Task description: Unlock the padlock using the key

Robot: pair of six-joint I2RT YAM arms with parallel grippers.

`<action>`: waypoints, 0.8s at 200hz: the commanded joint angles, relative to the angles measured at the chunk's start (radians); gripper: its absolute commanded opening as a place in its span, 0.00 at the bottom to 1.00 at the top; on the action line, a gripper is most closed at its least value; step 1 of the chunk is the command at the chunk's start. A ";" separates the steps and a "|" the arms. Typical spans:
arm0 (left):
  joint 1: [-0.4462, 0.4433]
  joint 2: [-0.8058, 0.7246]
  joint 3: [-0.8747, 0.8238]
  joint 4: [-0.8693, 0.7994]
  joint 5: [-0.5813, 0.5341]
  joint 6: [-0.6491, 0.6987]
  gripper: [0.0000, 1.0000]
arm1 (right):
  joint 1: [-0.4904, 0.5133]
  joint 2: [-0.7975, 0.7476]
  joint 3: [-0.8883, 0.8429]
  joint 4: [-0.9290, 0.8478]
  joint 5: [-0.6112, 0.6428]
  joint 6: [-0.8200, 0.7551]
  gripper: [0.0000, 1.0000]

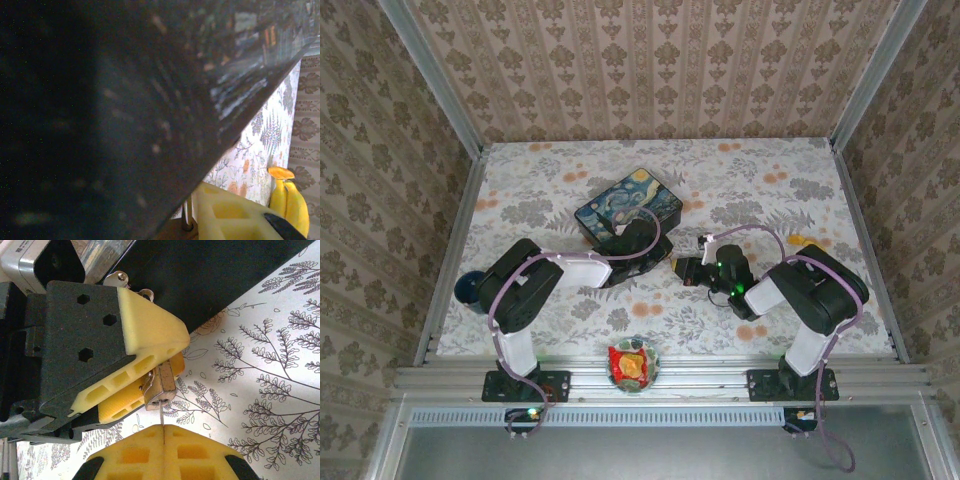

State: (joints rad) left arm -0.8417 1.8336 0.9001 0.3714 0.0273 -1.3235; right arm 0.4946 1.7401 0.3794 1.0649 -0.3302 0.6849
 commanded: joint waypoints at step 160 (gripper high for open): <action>-0.022 0.035 -0.046 -0.054 0.159 -0.094 0.00 | -0.024 0.025 0.078 0.084 0.065 0.057 0.00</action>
State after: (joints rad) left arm -0.8391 1.8343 0.8967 0.3832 0.0261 -1.3239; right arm 0.4908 1.7382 0.3996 1.0367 -0.3317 0.7170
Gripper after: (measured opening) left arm 0.270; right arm 0.062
